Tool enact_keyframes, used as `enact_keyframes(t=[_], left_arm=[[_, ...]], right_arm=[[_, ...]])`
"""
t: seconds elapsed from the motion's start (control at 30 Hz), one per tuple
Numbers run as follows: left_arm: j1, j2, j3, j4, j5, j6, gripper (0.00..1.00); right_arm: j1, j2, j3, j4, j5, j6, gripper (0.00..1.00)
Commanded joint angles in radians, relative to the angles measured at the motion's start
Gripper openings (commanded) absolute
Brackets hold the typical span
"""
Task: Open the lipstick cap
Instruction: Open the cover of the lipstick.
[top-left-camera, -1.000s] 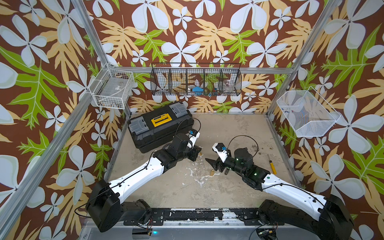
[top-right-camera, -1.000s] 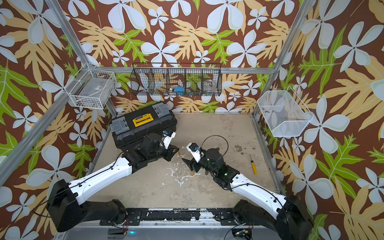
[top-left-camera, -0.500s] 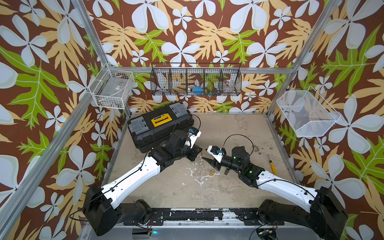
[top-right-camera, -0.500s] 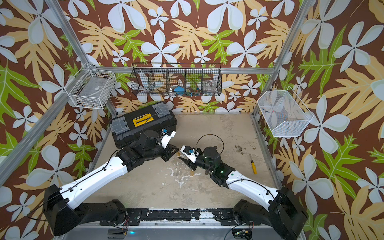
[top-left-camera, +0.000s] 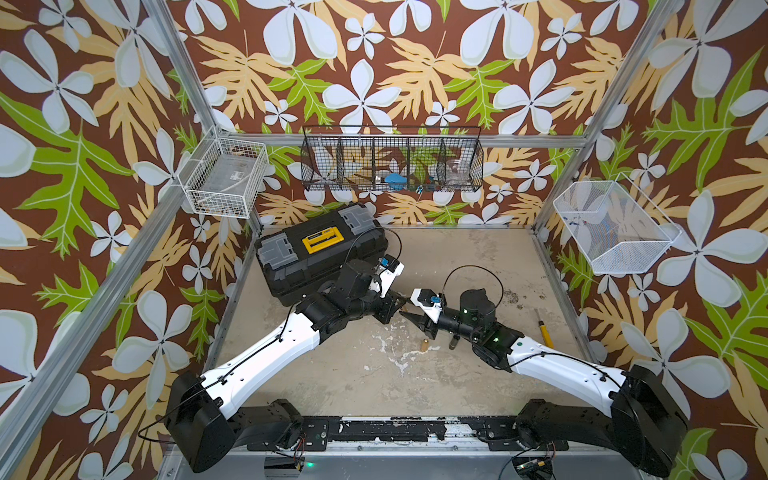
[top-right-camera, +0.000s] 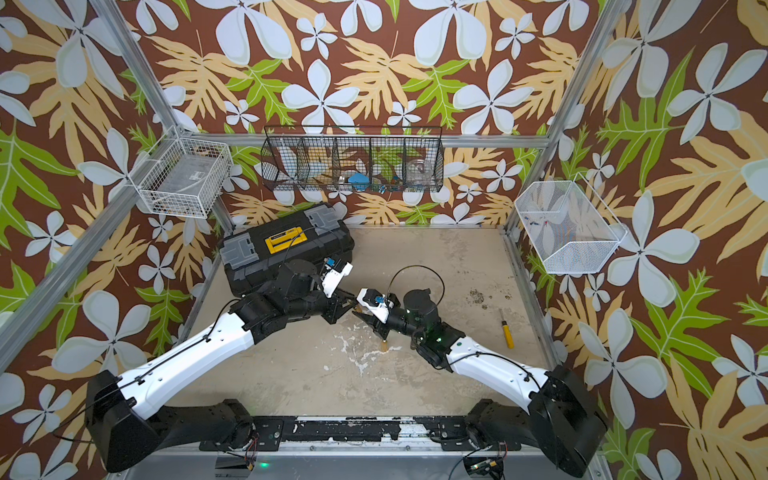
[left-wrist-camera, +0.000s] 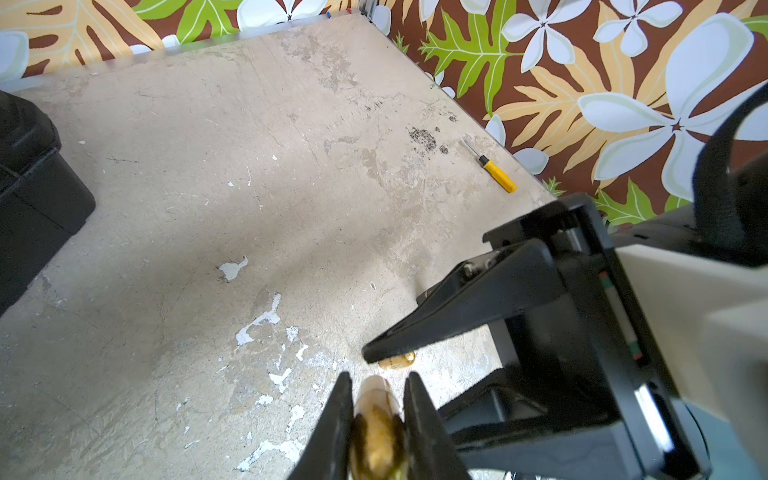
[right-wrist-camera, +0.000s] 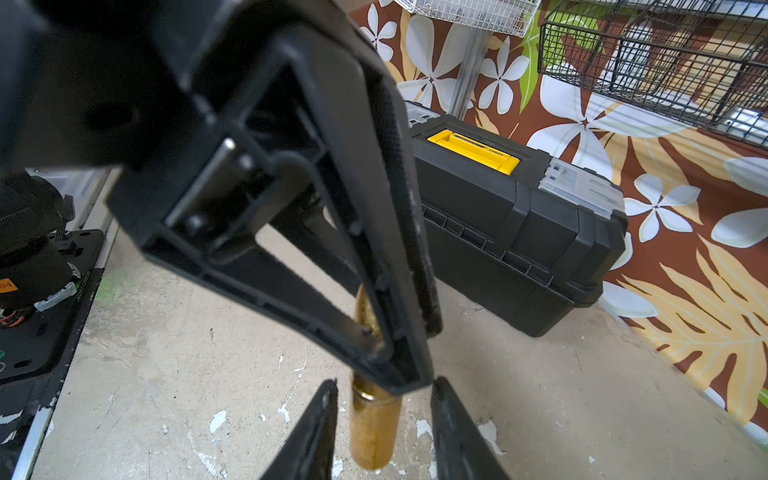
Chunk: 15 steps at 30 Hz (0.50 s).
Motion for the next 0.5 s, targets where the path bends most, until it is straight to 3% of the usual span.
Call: enact_keyframes(t=[0.0,0.47], left_arm=[[0.001,-0.006,0.01,-0.008,0.003,0.013,0.15],[0.001,-0.007,0.008,-0.003,0.022,0.016,0.14]], right_arm=[[0.001,0.01,0.024,-0.018,-0.01,0.022,0.38],[0.0,0.03,0.023,-0.038,-0.024,0.03,0.34]])
